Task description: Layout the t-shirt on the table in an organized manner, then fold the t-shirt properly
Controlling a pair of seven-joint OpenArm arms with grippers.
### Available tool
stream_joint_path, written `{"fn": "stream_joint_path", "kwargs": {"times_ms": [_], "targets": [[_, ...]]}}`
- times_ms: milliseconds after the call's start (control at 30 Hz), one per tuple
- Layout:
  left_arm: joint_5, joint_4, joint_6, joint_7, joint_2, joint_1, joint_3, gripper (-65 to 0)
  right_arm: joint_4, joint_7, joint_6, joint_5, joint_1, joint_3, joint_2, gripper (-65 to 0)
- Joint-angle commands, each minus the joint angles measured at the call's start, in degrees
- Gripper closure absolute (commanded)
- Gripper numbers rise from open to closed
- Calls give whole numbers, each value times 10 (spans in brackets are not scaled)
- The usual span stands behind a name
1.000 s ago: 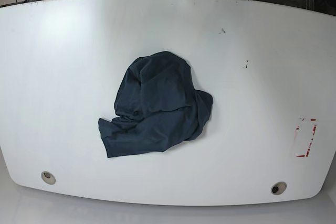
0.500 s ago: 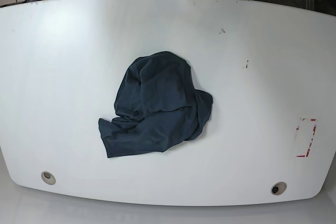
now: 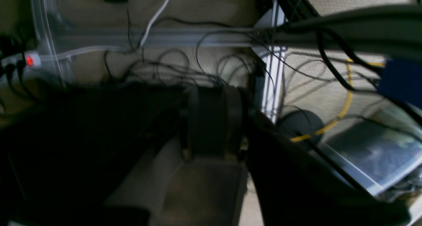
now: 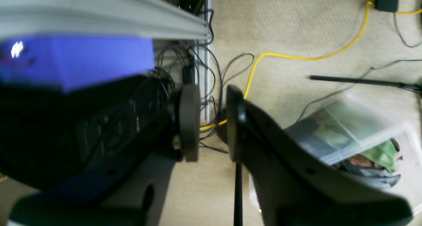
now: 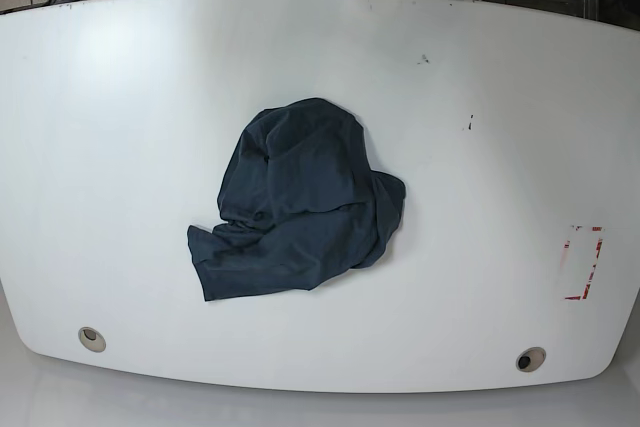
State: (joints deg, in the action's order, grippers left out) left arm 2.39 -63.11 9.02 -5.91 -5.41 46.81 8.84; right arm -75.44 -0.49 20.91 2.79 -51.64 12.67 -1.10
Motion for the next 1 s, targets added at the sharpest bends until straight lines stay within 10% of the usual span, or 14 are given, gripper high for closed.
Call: {"fn": "stream_joint_path", "kwargs": {"times_ms": [0, 967], "targets": [[29, -50, -4, -7, -18, 46, 3, -111, -56, 9, 4, -5, -48, -1, 2, -128], [111, -468, -4, -5, -86, 224, 69, -114, -401, 7, 1, -81, -131, 1, -18, -132]]}}
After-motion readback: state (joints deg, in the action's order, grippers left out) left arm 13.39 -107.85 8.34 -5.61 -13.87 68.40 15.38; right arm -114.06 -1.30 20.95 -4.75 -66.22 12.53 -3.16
